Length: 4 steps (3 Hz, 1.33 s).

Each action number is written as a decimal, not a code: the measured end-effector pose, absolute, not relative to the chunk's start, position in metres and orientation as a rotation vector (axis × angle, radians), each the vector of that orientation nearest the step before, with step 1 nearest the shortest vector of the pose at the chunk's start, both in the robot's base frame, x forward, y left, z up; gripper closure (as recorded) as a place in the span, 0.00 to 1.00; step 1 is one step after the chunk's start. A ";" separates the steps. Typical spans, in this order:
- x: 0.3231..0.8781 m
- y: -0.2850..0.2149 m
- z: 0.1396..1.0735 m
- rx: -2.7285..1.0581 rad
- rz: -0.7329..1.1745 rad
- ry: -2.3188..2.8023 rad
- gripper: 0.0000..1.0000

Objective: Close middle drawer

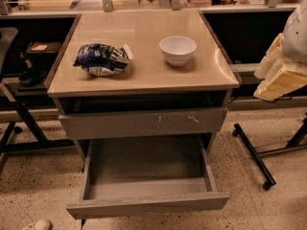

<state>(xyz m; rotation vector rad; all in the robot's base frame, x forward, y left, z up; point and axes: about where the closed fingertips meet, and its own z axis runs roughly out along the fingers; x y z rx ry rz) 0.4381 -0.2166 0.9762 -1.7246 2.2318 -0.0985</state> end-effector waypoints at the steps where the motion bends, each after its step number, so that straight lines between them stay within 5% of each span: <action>1: 0.438 -0.217 0.976 -1.725 -0.098 2.232 0.79; 2: 0.438 -0.217 0.976 -1.725 -0.099 2.232 1.00; 4: 0.409 -0.205 0.938 -1.711 -0.069 2.242 1.00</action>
Offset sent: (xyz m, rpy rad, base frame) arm 0.0000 0.0000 0.0000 0.0000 0.0000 0.0000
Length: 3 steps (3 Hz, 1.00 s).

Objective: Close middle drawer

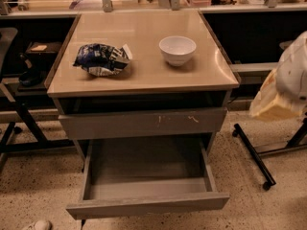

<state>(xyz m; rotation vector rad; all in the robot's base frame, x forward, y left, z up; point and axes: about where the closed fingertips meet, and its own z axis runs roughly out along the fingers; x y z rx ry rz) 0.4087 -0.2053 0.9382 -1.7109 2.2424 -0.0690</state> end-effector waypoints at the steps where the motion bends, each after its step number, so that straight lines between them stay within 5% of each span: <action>1: 0.379 -0.198 0.865 -1.733 0.056 2.322 1.00; 3: 0.336 -0.196 0.760 -1.776 0.273 2.475 1.00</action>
Offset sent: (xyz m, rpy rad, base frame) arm -0.1052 0.0144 -0.2839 0.0826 0.5511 -0.0546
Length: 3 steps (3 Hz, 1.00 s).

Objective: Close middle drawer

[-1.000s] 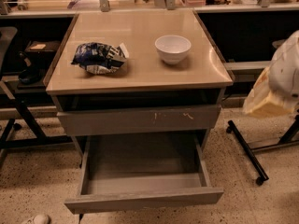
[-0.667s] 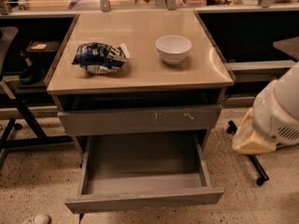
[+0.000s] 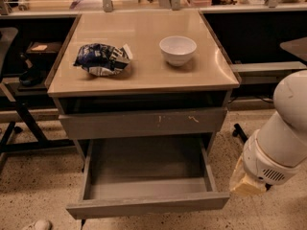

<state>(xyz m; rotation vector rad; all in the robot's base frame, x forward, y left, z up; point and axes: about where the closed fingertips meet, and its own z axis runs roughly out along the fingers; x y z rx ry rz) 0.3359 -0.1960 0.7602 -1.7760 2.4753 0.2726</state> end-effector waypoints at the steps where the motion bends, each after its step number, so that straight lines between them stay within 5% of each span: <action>1: 0.336 -0.196 0.761 -1.776 0.272 2.473 1.00; 3: 0.311 -0.190 0.632 -1.839 0.403 2.536 1.00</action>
Offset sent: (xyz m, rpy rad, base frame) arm -0.0545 0.0068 -0.1778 0.0121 0.1783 0.0428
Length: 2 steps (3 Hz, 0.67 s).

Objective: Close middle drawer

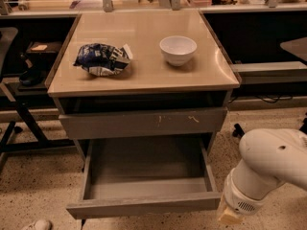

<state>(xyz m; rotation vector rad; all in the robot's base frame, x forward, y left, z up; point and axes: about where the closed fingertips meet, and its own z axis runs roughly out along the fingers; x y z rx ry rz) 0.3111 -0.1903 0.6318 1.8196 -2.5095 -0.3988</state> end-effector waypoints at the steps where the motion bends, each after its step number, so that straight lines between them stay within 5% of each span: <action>1: 0.311 -0.188 0.571 1.789 -0.440 -2.477 1.00; 2: 0.320 -0.182 0.530 1.794 -0.463 -2.455 1.00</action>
Offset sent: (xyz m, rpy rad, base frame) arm 0.0212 0.0170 -0.1508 0.0199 0.0860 0.0271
